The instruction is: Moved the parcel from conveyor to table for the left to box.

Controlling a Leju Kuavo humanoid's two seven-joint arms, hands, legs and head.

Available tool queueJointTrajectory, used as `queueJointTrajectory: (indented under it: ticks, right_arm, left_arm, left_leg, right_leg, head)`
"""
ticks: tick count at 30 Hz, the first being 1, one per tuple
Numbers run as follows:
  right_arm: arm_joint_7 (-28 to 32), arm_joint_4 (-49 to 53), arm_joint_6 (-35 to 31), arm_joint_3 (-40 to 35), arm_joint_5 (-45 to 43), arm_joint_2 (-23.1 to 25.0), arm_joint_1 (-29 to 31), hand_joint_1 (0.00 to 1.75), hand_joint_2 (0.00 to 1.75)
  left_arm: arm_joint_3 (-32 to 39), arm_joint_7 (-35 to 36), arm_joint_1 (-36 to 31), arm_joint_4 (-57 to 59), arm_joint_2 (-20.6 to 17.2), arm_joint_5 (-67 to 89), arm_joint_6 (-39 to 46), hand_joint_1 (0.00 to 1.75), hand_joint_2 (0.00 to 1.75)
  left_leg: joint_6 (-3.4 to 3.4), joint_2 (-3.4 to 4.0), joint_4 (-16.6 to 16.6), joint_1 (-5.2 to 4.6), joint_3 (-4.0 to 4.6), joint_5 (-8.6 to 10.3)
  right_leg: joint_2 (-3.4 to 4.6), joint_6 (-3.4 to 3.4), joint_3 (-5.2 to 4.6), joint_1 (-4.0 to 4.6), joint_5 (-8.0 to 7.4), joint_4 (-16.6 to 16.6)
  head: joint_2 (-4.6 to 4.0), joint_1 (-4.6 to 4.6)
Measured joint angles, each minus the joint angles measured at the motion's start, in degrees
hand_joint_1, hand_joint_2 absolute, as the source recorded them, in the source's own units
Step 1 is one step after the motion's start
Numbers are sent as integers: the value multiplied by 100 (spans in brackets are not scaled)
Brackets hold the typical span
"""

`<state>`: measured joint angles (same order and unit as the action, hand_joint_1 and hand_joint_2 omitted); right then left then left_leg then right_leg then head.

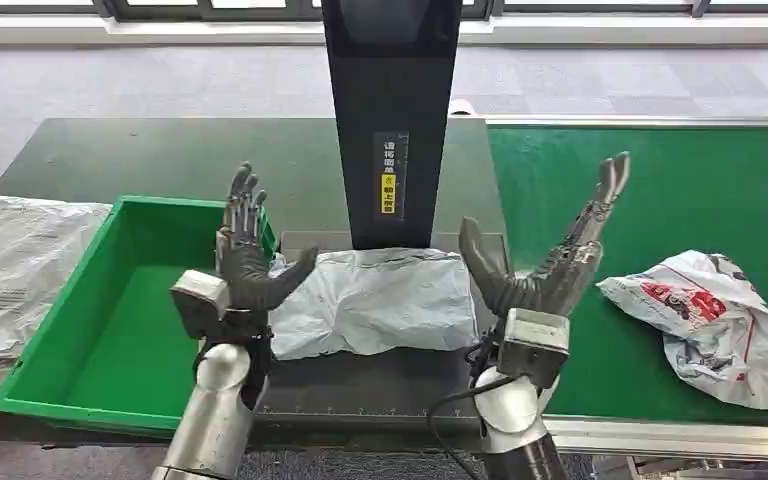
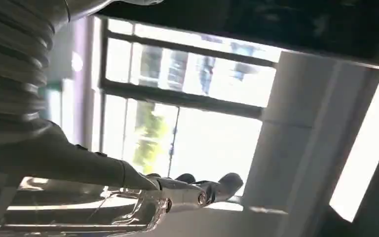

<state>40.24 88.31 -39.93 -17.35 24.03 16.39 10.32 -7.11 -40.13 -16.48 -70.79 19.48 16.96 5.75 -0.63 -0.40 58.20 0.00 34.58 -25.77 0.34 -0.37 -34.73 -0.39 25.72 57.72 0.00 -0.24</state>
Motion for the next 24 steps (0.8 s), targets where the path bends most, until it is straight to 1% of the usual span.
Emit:
queueJointTrajectory:
  ticks: [2,4,5,7,11,16,20,24]
  right_arm:
    - [-2,386,-9,96,122,-11,-55,0,175]
    - [-11,666,-11,197,89,-22,-109,0,175]
    - [-11,806,-11,267,13,-31,-130,0,175]
    - [-13,972,-20,356,-75,-35,-164,0,175]
    - [-13,1177,-17,389,-101,-48,-204,0,175]
    - [-13,1236,-17,446,-77,-48,-221,0,175]
    - [-13,1264,-17,487,-77,-48,-230,0,175]
    - [-15,1264,-17,494,-77,-48,-232,0,175]
  left_arm:
    - [-295,127,-129,332,11,982,181,0,175]
    - [-408,367,-271,752,26,1482,370,0,175]
    - [-410,260,-347,1034,35,1576,525,0,175]
    - [-408,65,-438,1460,35,1637,640,0,175]
    - [-408,13,-506,1868,39,1665,662,0,175]
    - [-408,20,-532,2049,50,1765,620,0,175]
    - [-408,212,-569,2185,50,2059,620,0,175]
    - [-408,254,-576,2275,50,2115,620,0,175]
  left_leg:
    - [4,4,0,0,-4,-4]
    - [6,24,0,-5,-6,-7]
    - [6,32,0,-5,-10,-7]
    - [6,32,0,-5,-12,-6]
    - [4,32,0,-4,-13,-4]
    - [4,31,-1,-3,-12,-4]
    - [5,31,-1,-4,-11,-5]
    - [5,31,0,-4,-11,-5]
  right_leg:
    - [1,1,5,-1,1,0]
    - [15,3,1,-5,-2,0]
    - [23,4,2,-5,-5,0]
    - [24,3,1,-5,-9,0]
    - [22,1,2,-4,-10,0]
    - [21,1,2,-3,-9,1]
    - [21,2,3,-4,-9,0]
    - [21,2,3,-5,-9,0]
  head:
    - [-2,2]
    - [0,0]
    - [-2,0]
    - [0,-2]
    - [0,0]
    - [0,0]
    - [0,0]
    - [0,0]
